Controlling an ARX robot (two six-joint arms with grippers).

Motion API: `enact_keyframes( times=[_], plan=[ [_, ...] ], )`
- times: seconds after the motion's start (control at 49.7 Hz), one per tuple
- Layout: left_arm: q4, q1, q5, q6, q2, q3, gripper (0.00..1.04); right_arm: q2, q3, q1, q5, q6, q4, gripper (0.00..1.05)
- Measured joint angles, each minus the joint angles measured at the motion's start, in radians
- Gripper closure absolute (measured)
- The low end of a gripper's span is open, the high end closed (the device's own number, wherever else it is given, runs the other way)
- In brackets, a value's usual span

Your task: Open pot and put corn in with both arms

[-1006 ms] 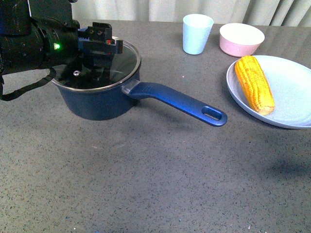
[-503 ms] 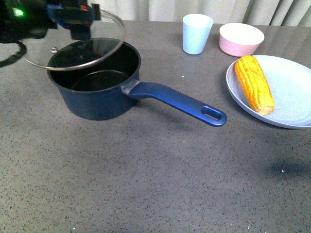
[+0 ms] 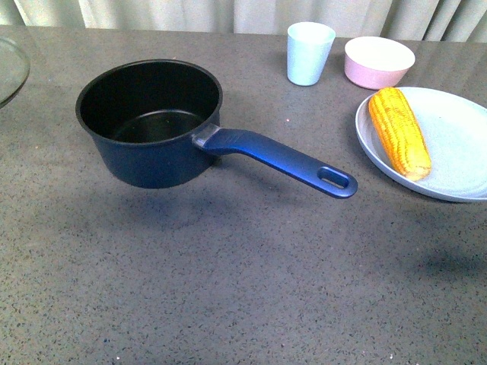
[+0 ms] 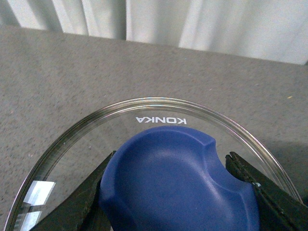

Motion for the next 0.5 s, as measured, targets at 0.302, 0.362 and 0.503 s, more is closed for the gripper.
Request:
enact_keyframes(
  times=[0.302,0.362,0.503],
  plan=[
    [0.1,0.023,-0.009,-0.03,0.142,-0.017,0.46,0.0,0.0,0.0,0.0,0.0,0.0,0.09],
    [0.119,0.022,-0.01,-0.032,0.161,-0.021,0.46,0.0,0.0,0.0,0.0,0.0,0.0,0.09],
    [0.138,0.021,-0.008,-0.034,0.186,-0.031,0.46,0.0,0.0,0.0,0.0,0.0,0.0,0.09]
  ],
)
